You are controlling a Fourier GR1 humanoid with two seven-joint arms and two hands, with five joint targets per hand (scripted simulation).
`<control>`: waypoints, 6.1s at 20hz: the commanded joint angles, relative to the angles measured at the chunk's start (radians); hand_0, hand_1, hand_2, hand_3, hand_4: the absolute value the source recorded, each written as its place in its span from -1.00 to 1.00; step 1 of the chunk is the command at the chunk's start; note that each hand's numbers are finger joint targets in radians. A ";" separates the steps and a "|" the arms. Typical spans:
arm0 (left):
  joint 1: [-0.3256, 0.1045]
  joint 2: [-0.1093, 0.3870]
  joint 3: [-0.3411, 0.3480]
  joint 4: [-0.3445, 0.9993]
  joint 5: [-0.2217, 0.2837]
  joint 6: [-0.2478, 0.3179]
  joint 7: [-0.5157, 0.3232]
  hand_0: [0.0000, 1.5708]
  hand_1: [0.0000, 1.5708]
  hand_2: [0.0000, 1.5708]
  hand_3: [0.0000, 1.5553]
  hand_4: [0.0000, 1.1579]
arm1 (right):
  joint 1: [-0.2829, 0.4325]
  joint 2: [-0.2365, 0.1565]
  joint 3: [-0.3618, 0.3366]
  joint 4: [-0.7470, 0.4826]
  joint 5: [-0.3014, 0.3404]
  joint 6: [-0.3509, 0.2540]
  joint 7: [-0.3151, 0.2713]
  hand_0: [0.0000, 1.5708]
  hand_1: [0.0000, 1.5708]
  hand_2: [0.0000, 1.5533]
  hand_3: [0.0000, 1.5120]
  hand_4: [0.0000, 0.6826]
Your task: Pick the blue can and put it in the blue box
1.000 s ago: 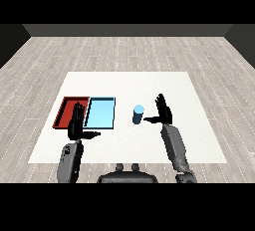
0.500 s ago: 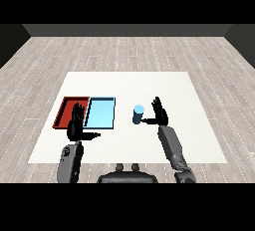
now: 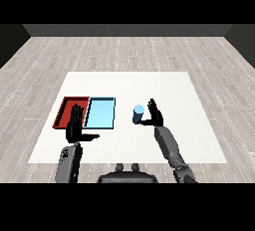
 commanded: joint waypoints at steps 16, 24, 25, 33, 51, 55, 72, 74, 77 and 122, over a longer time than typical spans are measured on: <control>-0.011 -0.011 -0.001 0.056 -0.020 -0.002 -0.068 -1.00 -1.00 -1.00 -1.00 -1.00 | -0.171 -0.002 0.060 0.204 -0.105 -0.004 -0.030 -1.00 -1.00 -1.00 -1.00 -1.00; -0.011 -0.008 0.001 0.047 -0.016 0.004 -0.050 -1.00 -1.00 -1.00 -1.00 -1.00 | -0.239 0.005 0.113 0.420 -0.145 0.005 -0.195 -1.00 -1.00 -1.00 -1.00 -1.00; 0.030 -0.012 -0.019 -0.037 -0.005 0.008 0.018 -1.00 -1.00 -1.00 -1.00 -1.00 | -0.231 -0.001 0.077 0.304 -0.131 -0.023 -0.111 -1.00 -1.00 -1.00 -1.00 -1.00; -0.036 0.025 0.039 -0.002 0.046 -0.016 0.030 -1.00 -1.00 -1.00 -1.00 -1.00 | -0.296 0.005 0.208 0.393 -0.273 -0.042 -0.124 -1.00 -1.00 -1.00 -1.00 -1.00; 0.007 -0.007 -0.017 -0.036 -0.006 0.001 0.013 -1.00 -1.00 -1.00 -1.00 -1.00 | -0.322 -0.007 0.250 0.353 -0.200 -0.255 -0.071 0.96 0.96 0.90 0.88 0.94; -0.024 0.001 -0.020 -0.008 -0.016 0.002 0.030 -1.00 -1.00 -1.00 -1.00 -1.00 | -0.308 0.004 0.250 0.352 -0.161 -0.229 -0.129 0.90 0.90 0.87 0.87 0.91; -0.142 -0.036 -0.200 0.171 -0.065 0.089 0.103 -1.00 -1.00 -1.00 -1.00 -1.00 | -0.190 -0.027 0.273 -0.145 -0.034 -0.277 0.032 0.82 0.82 0.86 0.88 0.93; -0.147 -0.036 -0.207 0.175 -0.062 0.098 0.103 -1.00 -1.00 -1.00 -1.00 -1.00 | -0.114 -0.034 0.287 -0.255 -0.008 -0.282 0.074 0.82 0.82 0.86 0.88 0.93; -0.114 -0.036 -0.302 0.102 -0.048 0.178 0.138 -1.00 -1.00 -1.00 -1.00 -1.00 | -0.043 -0.058 0.288 -0.319 0.019 -0.253 0.079 0.82 0.82 0.86 0.88 0.93; -0.457 -0.036 -0.558 0.522 0.196 0.378 0.062 -1.00 -1.00 -1.00 -1.00 -1.00 | -0.054 0.005 0.528 -0.465 0.046 -0.361 0.165 0.79 0.79 0.85 0.84 0.83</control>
